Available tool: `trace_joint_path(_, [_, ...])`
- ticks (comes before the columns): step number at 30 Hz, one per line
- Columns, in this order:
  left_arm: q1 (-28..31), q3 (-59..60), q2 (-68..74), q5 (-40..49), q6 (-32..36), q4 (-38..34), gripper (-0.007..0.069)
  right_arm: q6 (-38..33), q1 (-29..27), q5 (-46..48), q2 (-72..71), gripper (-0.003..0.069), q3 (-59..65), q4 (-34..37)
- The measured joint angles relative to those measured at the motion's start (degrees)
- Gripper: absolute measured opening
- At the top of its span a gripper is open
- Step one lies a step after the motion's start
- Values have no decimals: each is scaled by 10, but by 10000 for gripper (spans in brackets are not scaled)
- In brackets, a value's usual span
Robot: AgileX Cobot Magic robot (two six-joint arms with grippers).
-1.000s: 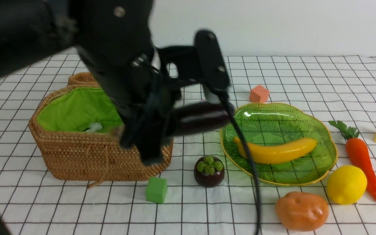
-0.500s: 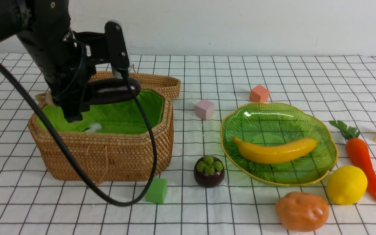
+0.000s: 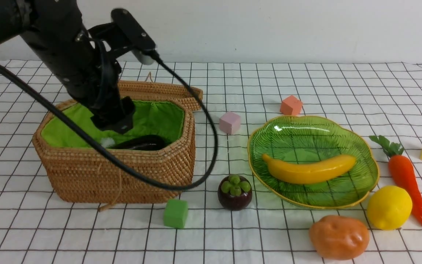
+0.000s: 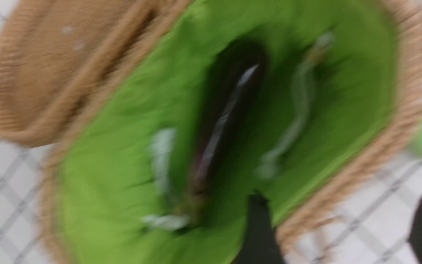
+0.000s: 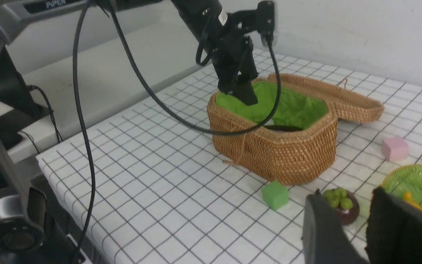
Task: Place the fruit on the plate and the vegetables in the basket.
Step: Grab a mangosteen with your left arm and put it on the plate on the right
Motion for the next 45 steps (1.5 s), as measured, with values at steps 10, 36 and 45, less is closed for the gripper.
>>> trace_joint_path(10, [-223,-14,44,8,-60,-38,-13,150,0,177,0,217,0,-106])
trace_joint_path(36, [-188,-171,318,-10,-15,48,624,180,0,204,-1,225,0,-121])
trace_joint_path(45, [-169,-176,334,-17,26,-2,568,180,0,204,-1,225,0,-121])
